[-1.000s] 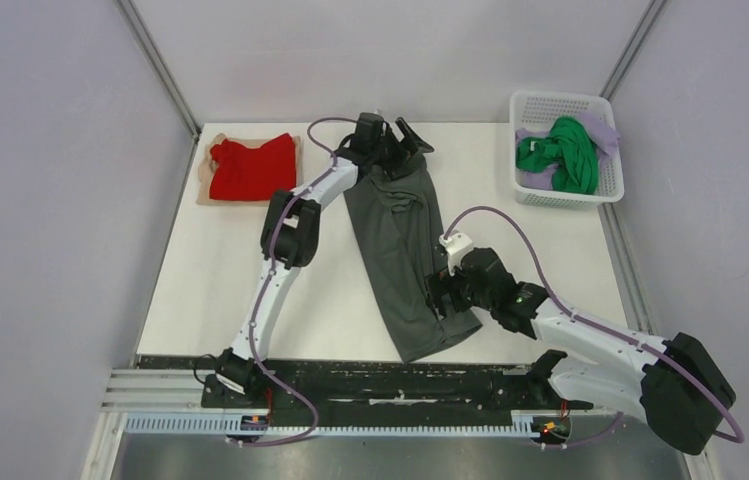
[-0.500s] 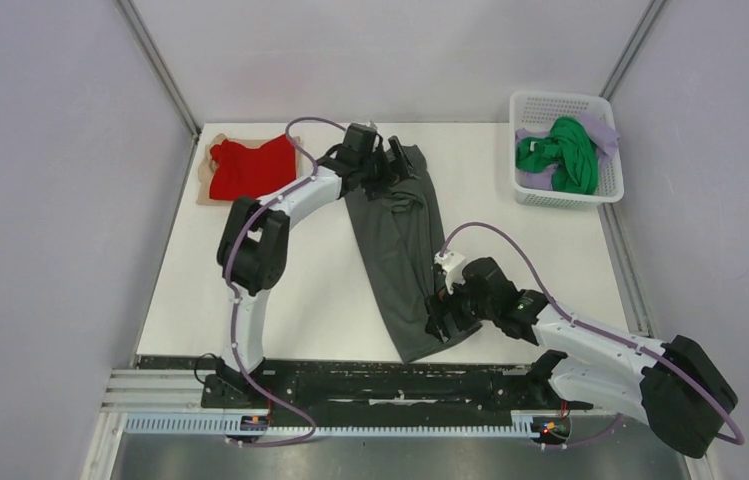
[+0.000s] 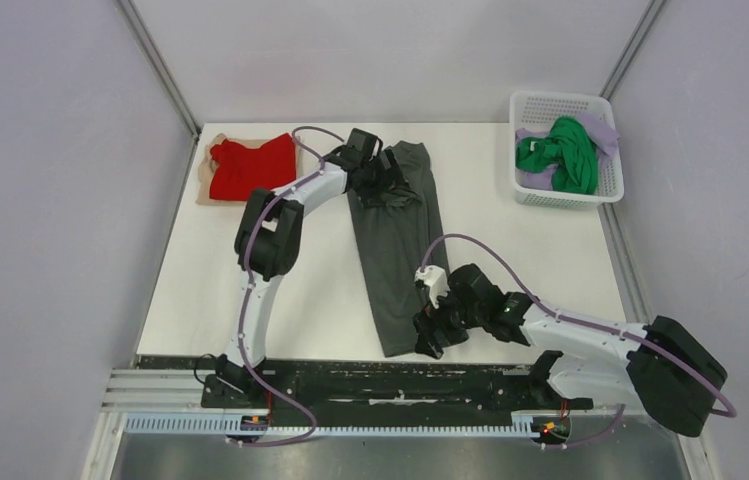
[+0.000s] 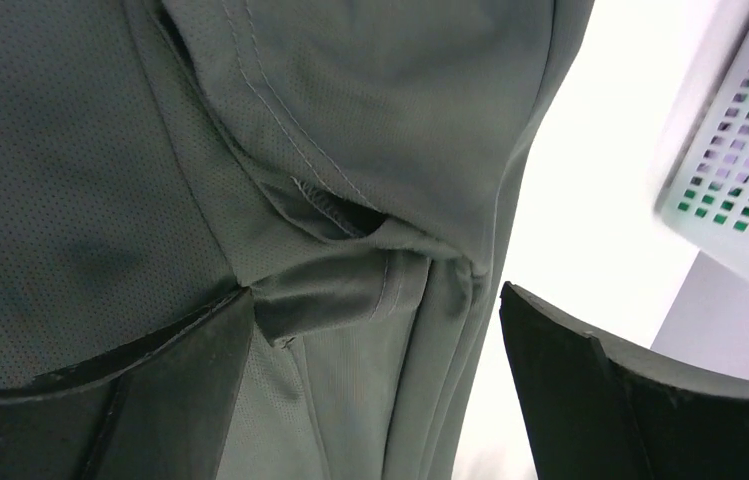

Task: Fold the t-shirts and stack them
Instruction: Rotate the tshirt 90 degrees, then grab the bottom of the folded rectangular tshirt with both arms

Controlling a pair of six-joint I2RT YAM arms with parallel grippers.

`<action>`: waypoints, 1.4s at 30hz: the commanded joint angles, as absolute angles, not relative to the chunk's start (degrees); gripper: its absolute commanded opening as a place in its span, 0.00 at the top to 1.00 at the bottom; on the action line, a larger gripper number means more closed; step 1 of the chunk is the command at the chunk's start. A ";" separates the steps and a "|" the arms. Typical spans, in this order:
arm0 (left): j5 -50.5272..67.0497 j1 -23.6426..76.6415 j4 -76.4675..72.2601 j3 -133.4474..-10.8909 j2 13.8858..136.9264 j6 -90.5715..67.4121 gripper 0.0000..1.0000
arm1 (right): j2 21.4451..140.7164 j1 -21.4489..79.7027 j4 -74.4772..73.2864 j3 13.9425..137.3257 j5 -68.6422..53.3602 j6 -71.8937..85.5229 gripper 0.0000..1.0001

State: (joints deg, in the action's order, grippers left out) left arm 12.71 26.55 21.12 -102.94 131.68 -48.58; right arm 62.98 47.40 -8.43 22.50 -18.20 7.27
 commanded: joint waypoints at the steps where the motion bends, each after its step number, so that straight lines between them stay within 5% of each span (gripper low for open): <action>1: 10.55 24.02 26.81 -108.28 139.66 -48.12 0.00 | 66.93 51.06 -2.00 25.34 -25.74 8.87 0.01; 8: 15.33 22.20 34.38 -128.56 149.44 -46.21 0.00 | 75.19 55.21 3.65 32.82 -18.99 9.23 0.01; 13: 14.42 22.80 34.26 -126.33 142.38 -42.49 0.00 | 70.03 55.20 -1.89 33.02 -10.24 6.94 0.01; 30: 1.26 31.72 22.68 -69.35 88.22 -36.96 0.00 | 54.44 54.38 -11.38 24.83 4.17 8.23 0.01; 36: -1.23 37.36 24.20 -52.10 77.50 -43.21 0.00 | 57.66 54.23 -9.49 23.74 1.38 7.58 0.19; 42: -2.68 43.07 31.35 -43.45 71.01 -45.80 0.00 | 60.04 54.24 -5.84 22.88 3.07 7.52 0.26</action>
